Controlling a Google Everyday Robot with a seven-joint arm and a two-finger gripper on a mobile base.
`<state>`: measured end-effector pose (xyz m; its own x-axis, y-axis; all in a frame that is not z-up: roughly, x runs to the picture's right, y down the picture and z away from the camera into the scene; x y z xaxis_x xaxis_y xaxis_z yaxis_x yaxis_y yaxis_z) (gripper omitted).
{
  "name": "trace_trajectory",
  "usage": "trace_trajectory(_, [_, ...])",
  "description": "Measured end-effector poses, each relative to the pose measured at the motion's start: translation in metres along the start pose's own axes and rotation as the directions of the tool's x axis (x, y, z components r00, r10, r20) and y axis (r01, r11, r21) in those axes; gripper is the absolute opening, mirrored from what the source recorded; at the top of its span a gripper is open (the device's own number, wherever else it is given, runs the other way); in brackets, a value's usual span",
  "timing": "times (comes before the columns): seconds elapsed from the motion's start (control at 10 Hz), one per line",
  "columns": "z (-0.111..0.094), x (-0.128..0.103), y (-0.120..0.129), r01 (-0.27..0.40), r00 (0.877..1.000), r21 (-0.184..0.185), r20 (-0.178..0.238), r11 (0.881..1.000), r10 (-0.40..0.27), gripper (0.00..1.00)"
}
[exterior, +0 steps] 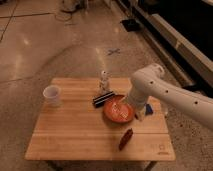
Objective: Push the eraser across the table
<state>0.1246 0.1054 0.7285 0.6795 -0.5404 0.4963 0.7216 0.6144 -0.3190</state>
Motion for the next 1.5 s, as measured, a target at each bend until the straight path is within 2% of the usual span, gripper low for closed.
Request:
trace_trajectory(0.7, [0.0, 0.0, 0.0, -0.001, 1.0, 0.0, 0.0, 1.0, 0.001, 0.8])
trace_trajectory(0.8, [0.001, 0.002, 0.0, -0.003, 1.0, -0.001, -0.001, 1.0, 0.003, 0.77])
trace_trajectory(1.1, [0.017, 0.029, -0.018, -0.007, 0.999, -0.028, -0.04, 1.0, 0.005, 0.48])
trace_trajectory(1.5, [0.042, 0.08, -0.045, -0.036, 0.996, -0.053, -0.086, 0.998, 0.032, 0.06])
